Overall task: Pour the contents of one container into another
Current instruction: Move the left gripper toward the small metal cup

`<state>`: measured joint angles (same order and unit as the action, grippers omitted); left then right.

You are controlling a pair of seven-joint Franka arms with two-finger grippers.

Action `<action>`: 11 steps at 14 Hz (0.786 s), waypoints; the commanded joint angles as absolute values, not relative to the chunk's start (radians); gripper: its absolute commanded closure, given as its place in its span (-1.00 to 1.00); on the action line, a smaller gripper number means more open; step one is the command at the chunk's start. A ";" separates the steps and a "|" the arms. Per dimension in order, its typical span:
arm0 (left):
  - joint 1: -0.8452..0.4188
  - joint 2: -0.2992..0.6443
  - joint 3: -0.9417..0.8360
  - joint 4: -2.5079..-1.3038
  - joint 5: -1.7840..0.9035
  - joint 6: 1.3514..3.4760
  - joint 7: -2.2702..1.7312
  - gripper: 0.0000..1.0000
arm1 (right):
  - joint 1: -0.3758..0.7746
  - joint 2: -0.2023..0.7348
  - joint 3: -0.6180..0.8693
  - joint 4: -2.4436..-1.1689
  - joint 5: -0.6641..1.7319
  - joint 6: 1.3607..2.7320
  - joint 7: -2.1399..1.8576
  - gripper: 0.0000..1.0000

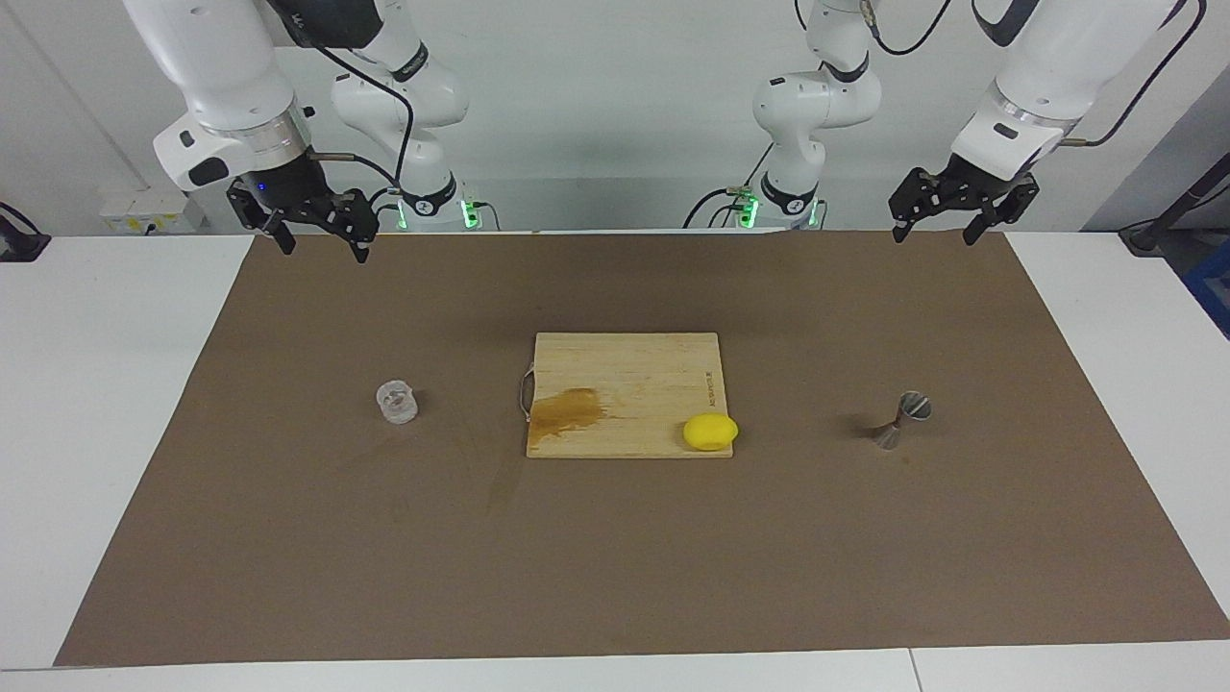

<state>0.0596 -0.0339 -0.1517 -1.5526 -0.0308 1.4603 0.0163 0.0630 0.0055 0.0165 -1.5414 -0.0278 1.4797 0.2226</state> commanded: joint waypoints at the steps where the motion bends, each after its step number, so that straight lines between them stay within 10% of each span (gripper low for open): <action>1: 0.054 -0.052 -0.147 -1.578 -0.032 1.471 0.018 -1.00 | 0.080 0.015 0.008 -1.529 -0.029 1.460 0.227 -1.00; 11: 0.049 -0.072 -0.147 -1.624 -0.032 1.489 0.002 -1.00 | 0.072 -0.003 0.009 -1.569 -0.015 1.462 0.199 -1.00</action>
<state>0.0591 -0.0399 -0.1523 -1.5780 -0.0308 1.4613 0.0159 0.0727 0.0101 0.0140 -1.5494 -0.0271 1.4697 0.2196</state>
